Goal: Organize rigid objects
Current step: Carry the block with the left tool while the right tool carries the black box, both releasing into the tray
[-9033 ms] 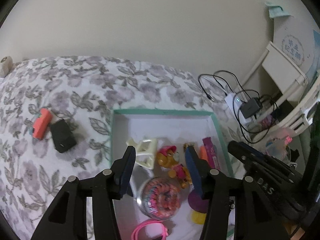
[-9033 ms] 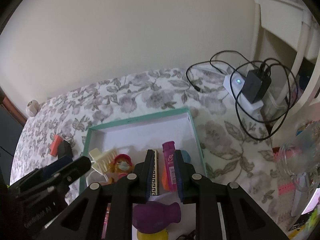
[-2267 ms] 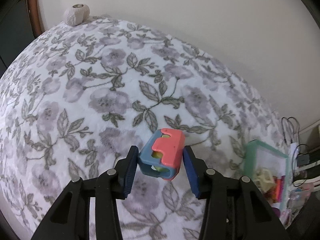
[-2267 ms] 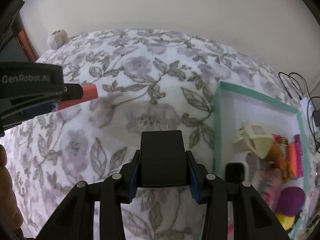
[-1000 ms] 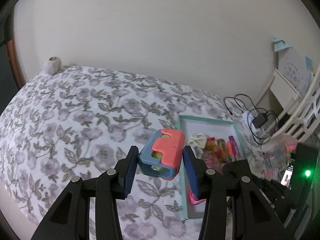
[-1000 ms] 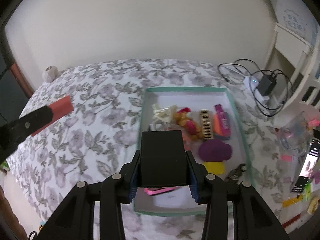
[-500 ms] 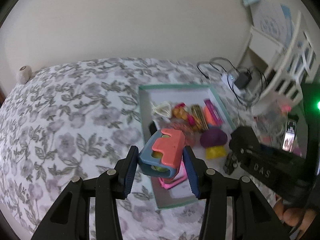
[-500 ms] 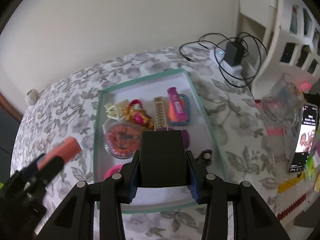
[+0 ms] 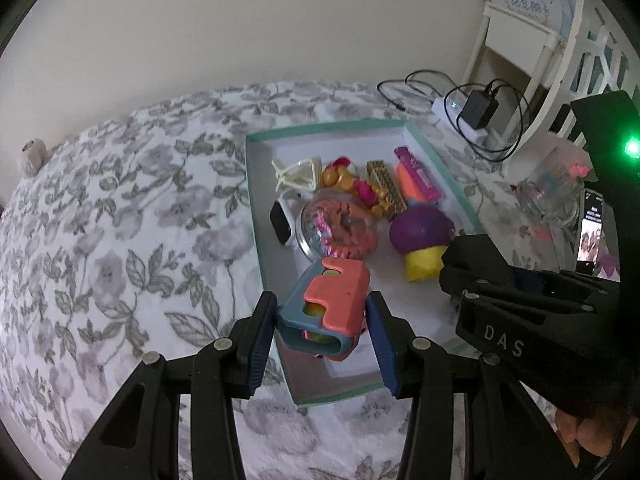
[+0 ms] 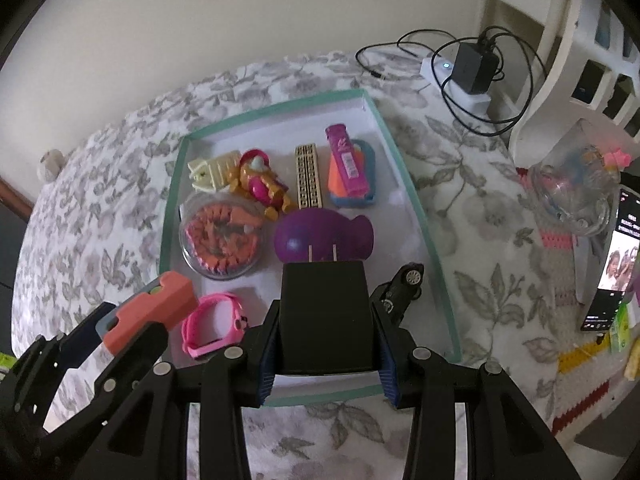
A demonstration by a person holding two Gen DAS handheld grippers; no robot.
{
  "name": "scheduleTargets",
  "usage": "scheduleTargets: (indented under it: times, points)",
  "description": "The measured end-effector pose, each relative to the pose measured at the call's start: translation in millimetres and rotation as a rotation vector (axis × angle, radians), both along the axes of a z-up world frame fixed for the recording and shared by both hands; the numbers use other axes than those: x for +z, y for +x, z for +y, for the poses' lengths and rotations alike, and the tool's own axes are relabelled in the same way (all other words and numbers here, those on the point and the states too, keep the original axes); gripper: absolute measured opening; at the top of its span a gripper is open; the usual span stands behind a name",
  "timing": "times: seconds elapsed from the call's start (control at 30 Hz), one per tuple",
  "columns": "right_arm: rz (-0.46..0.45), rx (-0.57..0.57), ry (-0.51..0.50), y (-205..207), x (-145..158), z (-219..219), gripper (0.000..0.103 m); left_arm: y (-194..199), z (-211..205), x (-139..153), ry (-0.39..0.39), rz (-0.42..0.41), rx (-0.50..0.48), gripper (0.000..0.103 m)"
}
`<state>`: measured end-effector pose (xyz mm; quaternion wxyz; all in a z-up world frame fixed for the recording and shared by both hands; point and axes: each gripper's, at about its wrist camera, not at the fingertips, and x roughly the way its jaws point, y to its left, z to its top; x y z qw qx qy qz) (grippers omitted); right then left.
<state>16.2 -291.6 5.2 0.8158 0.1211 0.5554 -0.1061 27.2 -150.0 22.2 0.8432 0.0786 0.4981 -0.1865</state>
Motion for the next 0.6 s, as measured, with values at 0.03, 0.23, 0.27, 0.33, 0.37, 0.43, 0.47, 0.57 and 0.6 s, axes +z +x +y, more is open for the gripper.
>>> scheduleTargets:
  times: [0.03, 0.23, 0.27, 0.33, 0.37, 0.43, 0.47, 0.57, 0.6]
  points:
    - [0.010, 0.002, 0.002, 0.4, -2.8, 0.1, 0.044, 0.5, -0.4, -3.2, 0.005, 0.008, -0.001, 0.048]
    - [0.049, 0.012, 0.011, 1.2, -15.3, 1.3, 0.044, 2.7, -3.7, -24.6, 0.048, 0.073, -0.009, 0.048]
    - [0.055, 0.017, 0.010, 1.7, -16.7, 2.6, 0.044, 2.9, -4.4, -27.6, 0.055, 0.084, -0.012, 0.048]
    - [0.071, 0.028, 0.008, 2.9, -22.0, 5.5, 0.044, 2.6, -5.4, -34.2, 0.062, 0.112, -0.017, 0.048]
    - [0.074, 0.035, 0.007, 3.4, -23.7, 6.7, 0.044, 2.4, -5.5, -35.0, 0.061, 0.116, -0.016, 0.048]
    - [0.076, 0.045, -0.001, 3.9, -24.5, 8.5, 0.044, 1.8, -6.6, -34.9, 0.069, 0.113, -0.023, 0.048]
    - [0.077, 0.049, -0.003, 4.2, -25.1, 9.5, 0.044, 1.6, -6.7, -35.4, 0.073, 0.114, -0.027, 0.048]
    - [0.093, 0.056, -0.001, 5.2, -30.2, 11.2, 0.044, 2.0, -6.4, -38.9, 0.074, 0.129, -0.030, 0.049]
    - [0.102, 0.056, 0.001, 5.3, -34.1, 11.3, 0.044, 2.1, -7.0, -40.7, 0.087, 0.132, -0.030, 0.049]
